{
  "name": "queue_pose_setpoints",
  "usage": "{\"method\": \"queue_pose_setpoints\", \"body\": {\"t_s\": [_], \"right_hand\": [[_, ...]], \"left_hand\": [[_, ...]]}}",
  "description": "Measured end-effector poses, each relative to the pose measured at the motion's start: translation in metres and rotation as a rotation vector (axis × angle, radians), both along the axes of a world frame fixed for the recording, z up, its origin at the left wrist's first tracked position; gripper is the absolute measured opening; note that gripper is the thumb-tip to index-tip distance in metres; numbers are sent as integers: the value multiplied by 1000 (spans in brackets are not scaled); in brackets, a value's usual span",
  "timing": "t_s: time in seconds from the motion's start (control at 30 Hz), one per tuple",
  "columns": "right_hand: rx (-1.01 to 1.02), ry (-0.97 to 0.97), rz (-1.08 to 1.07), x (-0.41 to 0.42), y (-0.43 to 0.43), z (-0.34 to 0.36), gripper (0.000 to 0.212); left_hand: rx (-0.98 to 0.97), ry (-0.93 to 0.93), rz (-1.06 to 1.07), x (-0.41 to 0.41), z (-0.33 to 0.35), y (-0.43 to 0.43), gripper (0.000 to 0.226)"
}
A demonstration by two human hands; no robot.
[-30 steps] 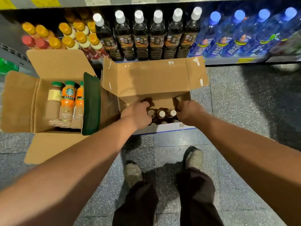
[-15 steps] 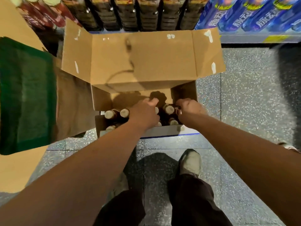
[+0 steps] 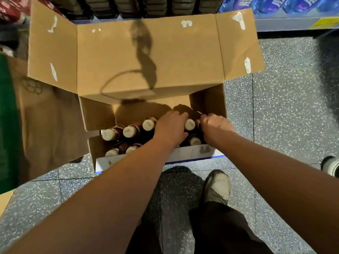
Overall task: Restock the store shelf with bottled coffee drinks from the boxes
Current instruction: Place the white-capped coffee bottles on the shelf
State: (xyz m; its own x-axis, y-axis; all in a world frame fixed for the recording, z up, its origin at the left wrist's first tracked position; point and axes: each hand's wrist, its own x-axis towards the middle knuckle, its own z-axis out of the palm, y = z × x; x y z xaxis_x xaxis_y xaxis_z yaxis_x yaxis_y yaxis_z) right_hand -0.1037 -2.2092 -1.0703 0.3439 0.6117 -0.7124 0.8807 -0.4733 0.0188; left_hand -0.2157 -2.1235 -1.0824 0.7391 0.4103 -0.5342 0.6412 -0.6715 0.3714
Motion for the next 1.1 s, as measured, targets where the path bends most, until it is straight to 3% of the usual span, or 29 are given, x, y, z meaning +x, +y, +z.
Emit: {"method": "queue_pose_setpoints", "body": {"t_s": [0.23,0.4,0.53,0.67,0.83,0.97,1.1], "right_hand": [[-46,-42,-123,1,6,-13,31],[139,-19,-212,3,-4,-5,19],[252,42,-435,2,-9,23,24],[416,154,-539,0,-7,65,21],[596,290,-680,-12,5,130,30],[754,572,-968,-22,24,198,19],[831,721,-987,-35,49,265,10]], "left_hand": [[-43,-29,-42,9,-10,-5,36],[-84,-41,13,0,0,0,38],[-107,-113,82,-10,26,3,37],[-176,-275,239,-24,68,11,40],[-350,-347,415,-40,135,31,40],[-413,-389,622,-56,199,48,30],[-480,-448,728,-72,264,66,33]]}}
